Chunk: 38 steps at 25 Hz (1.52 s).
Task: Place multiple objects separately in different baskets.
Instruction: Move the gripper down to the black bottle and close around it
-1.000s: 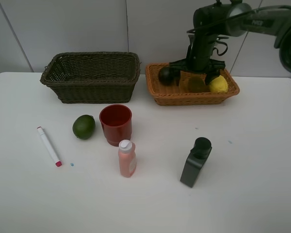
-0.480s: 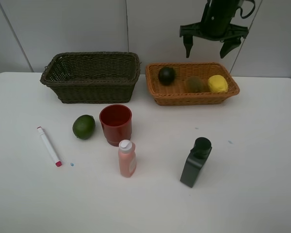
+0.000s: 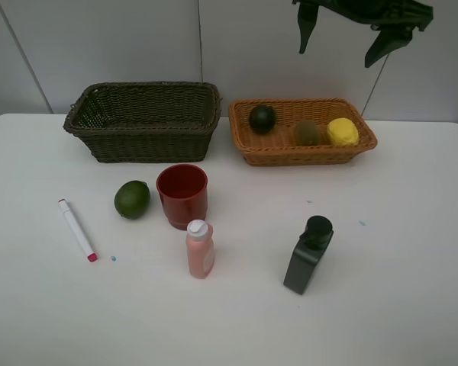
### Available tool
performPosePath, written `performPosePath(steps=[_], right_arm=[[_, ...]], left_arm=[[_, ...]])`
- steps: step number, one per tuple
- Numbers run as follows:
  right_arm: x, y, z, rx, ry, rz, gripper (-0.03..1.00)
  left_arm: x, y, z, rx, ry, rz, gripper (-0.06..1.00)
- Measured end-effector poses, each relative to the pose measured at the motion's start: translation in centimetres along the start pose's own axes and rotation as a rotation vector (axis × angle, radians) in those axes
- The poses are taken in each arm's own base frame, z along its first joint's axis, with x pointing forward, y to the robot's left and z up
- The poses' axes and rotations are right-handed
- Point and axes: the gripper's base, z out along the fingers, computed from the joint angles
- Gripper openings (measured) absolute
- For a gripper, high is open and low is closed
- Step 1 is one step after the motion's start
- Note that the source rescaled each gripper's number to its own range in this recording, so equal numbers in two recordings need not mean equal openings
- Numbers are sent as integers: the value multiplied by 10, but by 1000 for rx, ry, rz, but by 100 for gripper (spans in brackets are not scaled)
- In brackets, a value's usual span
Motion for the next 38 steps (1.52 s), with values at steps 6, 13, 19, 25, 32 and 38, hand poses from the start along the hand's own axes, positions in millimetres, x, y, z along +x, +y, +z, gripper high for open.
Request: performPosePath(steps=[6,13,19,25,32,38], right_arm=[[59,-11,-12,32,90,46,100],[109,-15,-11,45,199,49,100],[141,-13,6,44,333,88,100],[167,-13,30,14,381,124,100],[189,-4,48,-13,405,104,100],[196,4,73,19,444,97,100]], left_arm=[[0,0,0,0,0,0,100],[0,0,0,0,0,0,100],[0,0,0,0,0,0,100],[0,0,0,0,0,0,100],[0,0,0,0,0,0,100],[0,0,0,0,0,0,100]])
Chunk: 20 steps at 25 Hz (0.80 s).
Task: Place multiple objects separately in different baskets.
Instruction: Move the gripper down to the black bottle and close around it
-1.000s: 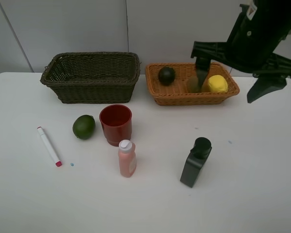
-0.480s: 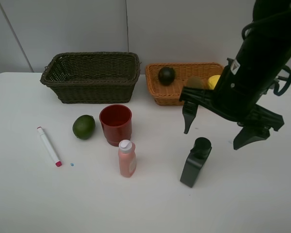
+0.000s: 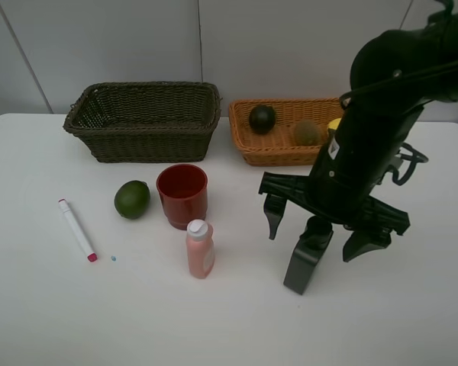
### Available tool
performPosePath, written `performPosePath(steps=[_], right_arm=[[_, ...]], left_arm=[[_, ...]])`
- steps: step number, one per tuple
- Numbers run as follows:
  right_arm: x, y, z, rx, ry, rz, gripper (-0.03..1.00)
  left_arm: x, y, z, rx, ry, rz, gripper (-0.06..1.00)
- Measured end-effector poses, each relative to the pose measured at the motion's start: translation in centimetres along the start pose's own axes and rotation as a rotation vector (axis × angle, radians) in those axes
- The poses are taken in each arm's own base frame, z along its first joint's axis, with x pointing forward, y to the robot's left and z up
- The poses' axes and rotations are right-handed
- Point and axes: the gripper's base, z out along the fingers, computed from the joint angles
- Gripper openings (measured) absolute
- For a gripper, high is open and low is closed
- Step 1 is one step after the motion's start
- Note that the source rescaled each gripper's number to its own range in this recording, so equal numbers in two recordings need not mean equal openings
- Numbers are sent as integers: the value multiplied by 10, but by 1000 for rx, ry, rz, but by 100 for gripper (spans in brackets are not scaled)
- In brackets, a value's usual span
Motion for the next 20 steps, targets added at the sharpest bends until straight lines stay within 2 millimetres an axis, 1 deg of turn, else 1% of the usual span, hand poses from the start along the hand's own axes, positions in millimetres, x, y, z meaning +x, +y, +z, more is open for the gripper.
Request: performPosePath(steps=[3,11,18,20], right_arm=[[-2,3,10,9,7,3,100],[-5,7,29,27,38,18,100],[-5,7,31,29,45,22,100],[-5,7,31,29,45,22,97]], left_arm=[[0,0,0,0,0,0,100],[0,0,0,0,0,0,100],[0,0,0,0,0,0,100],[0,0,0,0,0,0,100]])
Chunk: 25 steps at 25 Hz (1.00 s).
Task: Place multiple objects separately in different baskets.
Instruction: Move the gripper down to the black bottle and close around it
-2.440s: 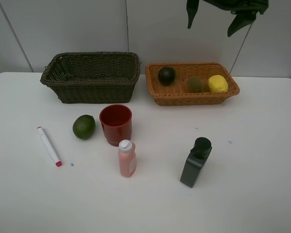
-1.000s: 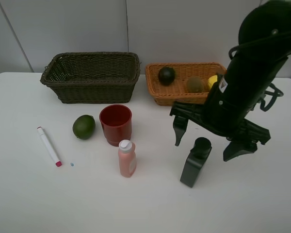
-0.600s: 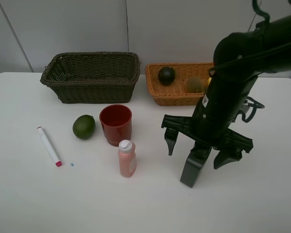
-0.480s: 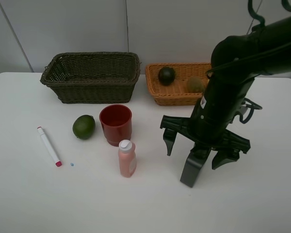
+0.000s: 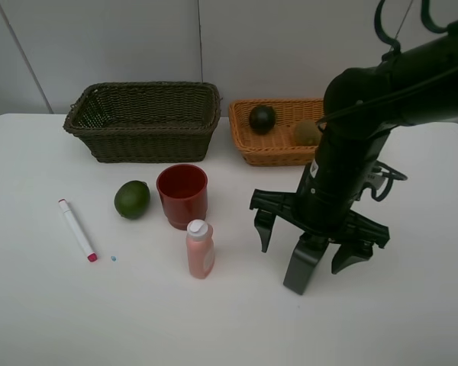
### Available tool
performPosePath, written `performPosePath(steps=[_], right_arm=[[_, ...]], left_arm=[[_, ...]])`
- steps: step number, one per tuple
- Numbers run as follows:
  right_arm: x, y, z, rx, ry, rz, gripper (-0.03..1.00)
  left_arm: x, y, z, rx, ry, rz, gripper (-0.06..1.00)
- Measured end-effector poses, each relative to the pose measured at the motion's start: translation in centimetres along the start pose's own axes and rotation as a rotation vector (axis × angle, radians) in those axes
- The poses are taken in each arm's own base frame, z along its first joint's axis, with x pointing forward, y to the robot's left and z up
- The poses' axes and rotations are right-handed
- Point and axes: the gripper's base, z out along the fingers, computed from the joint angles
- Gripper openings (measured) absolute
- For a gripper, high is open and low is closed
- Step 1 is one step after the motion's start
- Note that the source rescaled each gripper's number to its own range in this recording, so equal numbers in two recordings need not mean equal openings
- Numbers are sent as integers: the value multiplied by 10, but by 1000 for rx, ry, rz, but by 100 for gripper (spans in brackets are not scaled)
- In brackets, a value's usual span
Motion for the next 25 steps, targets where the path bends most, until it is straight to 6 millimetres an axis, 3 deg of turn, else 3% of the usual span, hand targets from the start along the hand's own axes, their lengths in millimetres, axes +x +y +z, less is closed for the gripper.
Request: performPosePath(steps=[2,3,6,7,25], right_arm=[[0,0,0,-1,1,1,84],[0,0,0,-2,2,2,68],[1,0,0,1,9,7,0],[1,0,0,-1,7,8,7],[1,0,0,-1,7,8,5]], left_arm=[[0,0,0,0,0,0,100],[0,0,0,0,0,0,100],[0,0,0,0,0,0,100],[0,0,0,0,0,0,100],[0,0,0,0,0,0,100]])
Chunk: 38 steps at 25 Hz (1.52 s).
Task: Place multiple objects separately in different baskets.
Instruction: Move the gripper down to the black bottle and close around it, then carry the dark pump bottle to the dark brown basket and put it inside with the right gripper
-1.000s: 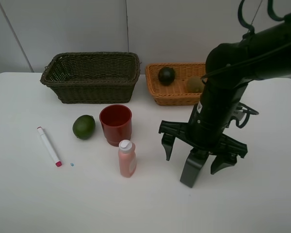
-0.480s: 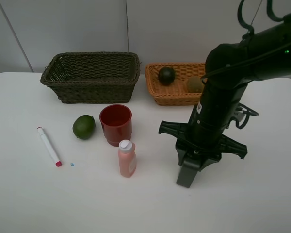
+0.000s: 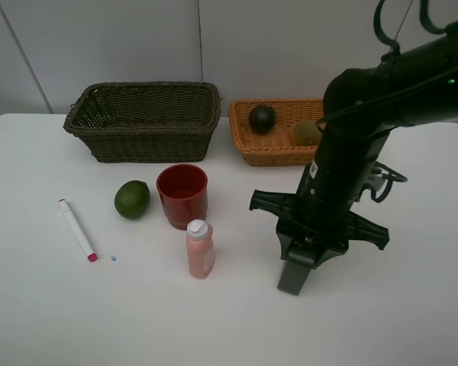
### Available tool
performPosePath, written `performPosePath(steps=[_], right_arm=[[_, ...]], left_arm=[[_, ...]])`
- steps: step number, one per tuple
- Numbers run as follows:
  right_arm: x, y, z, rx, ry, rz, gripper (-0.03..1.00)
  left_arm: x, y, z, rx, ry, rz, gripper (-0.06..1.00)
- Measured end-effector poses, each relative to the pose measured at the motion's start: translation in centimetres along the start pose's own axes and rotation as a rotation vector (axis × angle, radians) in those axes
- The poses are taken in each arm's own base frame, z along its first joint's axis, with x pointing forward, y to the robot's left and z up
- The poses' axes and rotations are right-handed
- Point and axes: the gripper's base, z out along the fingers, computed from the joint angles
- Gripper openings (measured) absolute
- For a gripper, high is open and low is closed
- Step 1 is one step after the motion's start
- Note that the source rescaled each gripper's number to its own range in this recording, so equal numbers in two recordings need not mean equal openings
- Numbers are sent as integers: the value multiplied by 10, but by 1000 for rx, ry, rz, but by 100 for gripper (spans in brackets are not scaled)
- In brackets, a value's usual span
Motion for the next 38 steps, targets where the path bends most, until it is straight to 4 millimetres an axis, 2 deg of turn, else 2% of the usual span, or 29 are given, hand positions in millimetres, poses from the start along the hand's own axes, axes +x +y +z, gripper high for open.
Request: performPosePath(steps=[9,12,14,18,22,24,27,29,32,38], right_arm=[[0,0,0,4,3,0,5],[0,0,-10,17,2,-11,5],[-3,1,-33,22,-35,-41,5],[-12,3,-103,-26,-216,-117,5],[-23,5,-163,-45,-413,-160,5],[-30,8,-186,-46,-510,-212,5],[-39,18,-205,-66,-607,-317,5],[-46,30,-210,-95,-667,-403,5],[-59,50,-205,-97,-731,-563,5],[-85,90,-174,-81,-771,-786,5]], left_arm=[[0,0,0,0,0,0,100],[0,0,0,0,0,0,100],[0,0,0,0,0,0,100],[0,0,0,0,0,0,100],[0,0,0,0,0,0,100],[0,0,0,0,0,0,100],[0,0,0,0,0,0,100],[0,0,0,0,0,0,100],[0,0,0,0,0,0,100],[0,0,0,0,0,0,100]])
